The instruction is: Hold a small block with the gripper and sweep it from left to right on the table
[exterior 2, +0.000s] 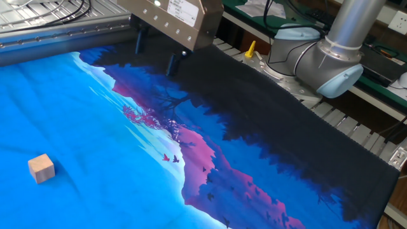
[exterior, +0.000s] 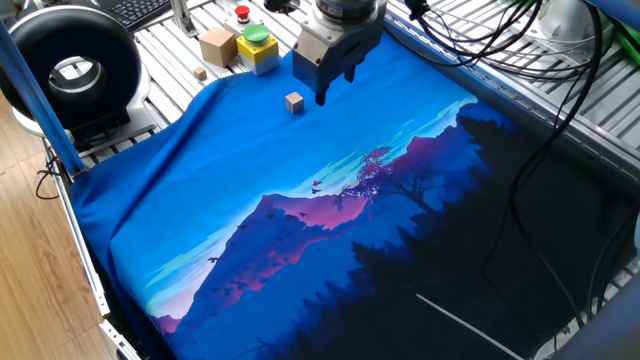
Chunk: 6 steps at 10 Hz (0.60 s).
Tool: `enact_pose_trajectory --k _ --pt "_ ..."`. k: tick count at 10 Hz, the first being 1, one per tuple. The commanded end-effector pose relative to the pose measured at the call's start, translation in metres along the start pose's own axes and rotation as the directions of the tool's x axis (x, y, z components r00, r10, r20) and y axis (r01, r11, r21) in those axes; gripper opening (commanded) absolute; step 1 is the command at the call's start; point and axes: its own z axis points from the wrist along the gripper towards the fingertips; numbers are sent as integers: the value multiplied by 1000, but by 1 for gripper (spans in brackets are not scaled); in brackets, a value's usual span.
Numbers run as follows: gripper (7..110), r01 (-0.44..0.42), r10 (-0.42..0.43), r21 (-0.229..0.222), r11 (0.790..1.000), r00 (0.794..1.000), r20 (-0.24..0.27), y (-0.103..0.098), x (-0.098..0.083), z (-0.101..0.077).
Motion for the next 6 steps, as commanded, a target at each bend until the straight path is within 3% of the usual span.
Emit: enact_pose_trajectory --k 1,3,4,6 --pt "22 -24 24 7 1000 999 28 -9 -14 7" --pt "22 -99 100 -20 995 994 40 -4 -28 13" --pt "22 -138 138 -10 990 990 35 -4 -32 15" --pt "22 -127 126 12 992 990 66 -12 -45 26"
